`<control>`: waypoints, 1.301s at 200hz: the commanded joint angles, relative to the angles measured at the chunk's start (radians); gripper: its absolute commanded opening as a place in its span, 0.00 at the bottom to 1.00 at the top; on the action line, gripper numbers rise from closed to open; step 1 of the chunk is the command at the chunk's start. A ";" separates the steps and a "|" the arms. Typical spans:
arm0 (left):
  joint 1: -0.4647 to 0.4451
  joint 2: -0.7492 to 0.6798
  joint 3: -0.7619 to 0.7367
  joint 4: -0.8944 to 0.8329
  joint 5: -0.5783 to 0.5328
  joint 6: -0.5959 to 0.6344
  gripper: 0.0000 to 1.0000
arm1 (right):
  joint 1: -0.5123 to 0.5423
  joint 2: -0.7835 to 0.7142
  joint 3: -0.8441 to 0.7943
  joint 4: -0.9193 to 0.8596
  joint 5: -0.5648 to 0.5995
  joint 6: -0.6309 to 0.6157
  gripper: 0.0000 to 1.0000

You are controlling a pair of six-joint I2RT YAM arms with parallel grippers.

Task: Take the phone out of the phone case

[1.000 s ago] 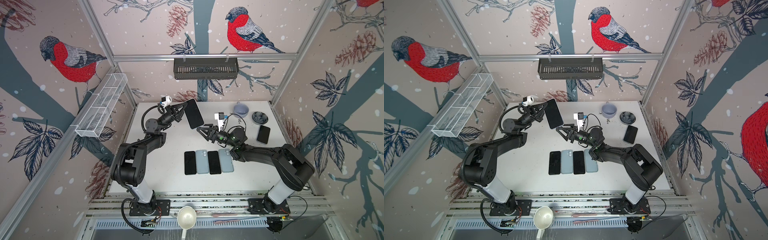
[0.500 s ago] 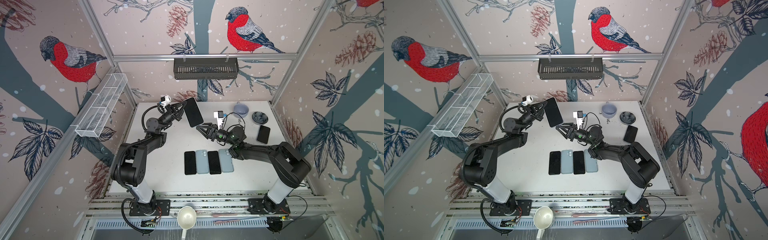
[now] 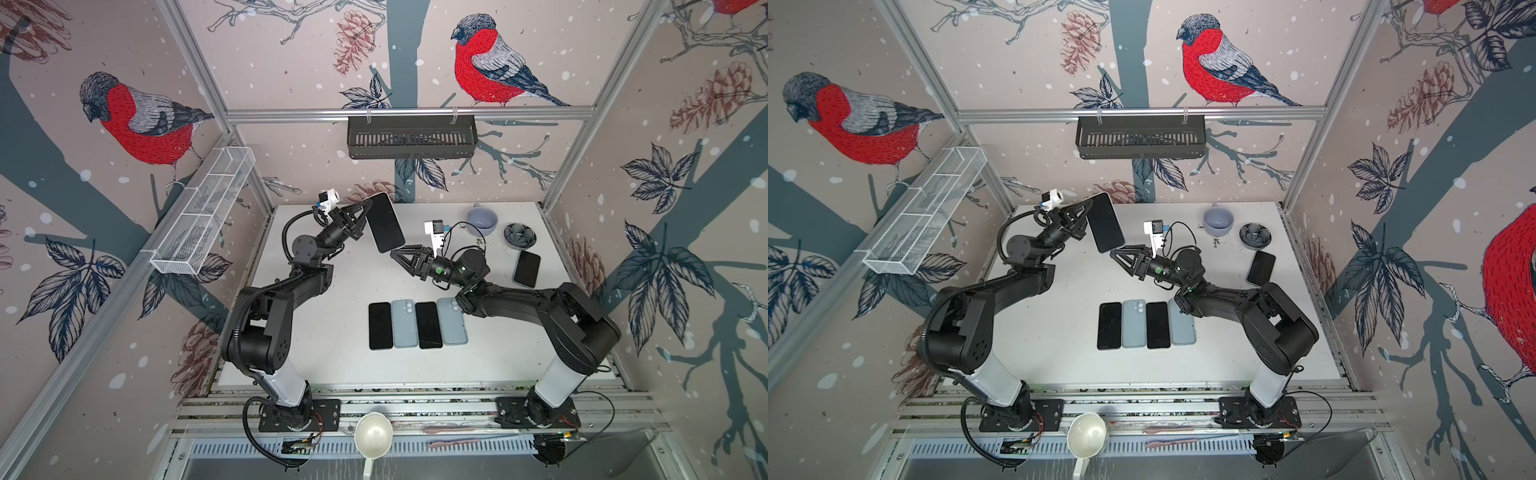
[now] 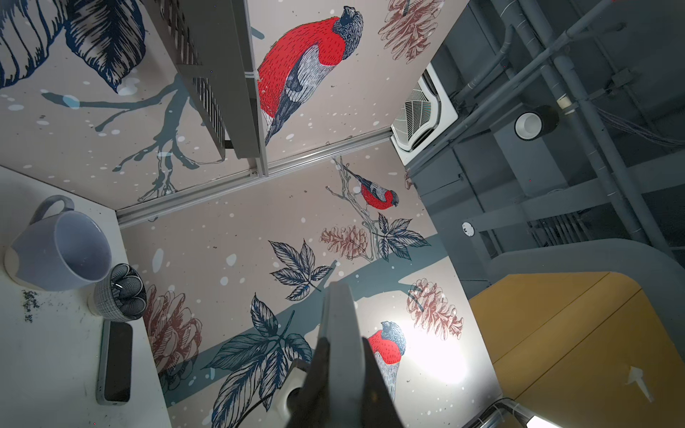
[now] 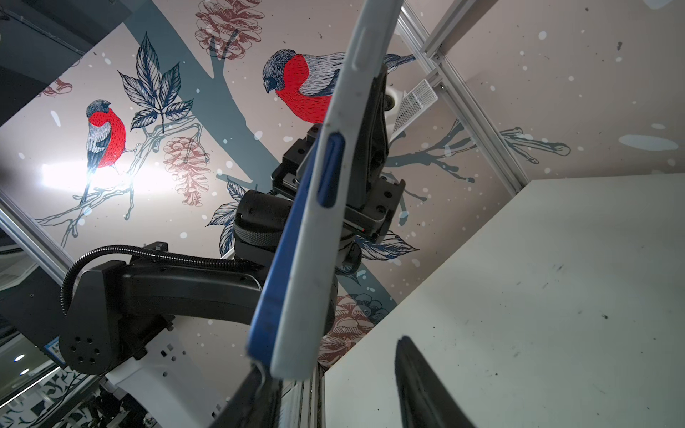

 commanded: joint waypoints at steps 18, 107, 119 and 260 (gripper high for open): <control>-0.027 -0.028 0.007 0.288 0.167 -0.084 0.00 | -0.009 0.015 0.020 -0.193 0.174 0.020 0.48; -0.033 -0.017 -0.006 0.233 0.181 -0.045 0.00 | -0.034 -0.029 -0.046 -0.080 0.154 0.058 0.48; -0.033 -0.014 -0.013 0.210 0.184 -0.033 0.00 | -0.039 -0.041 -0.058 -0.070 0.143 0.058 0.48; -0.047 -0.022 -0.034 -0.166 0.165 0.260 0.00 | -0.038 -0.161 -0.254 0.159 0.074 0.219 0.08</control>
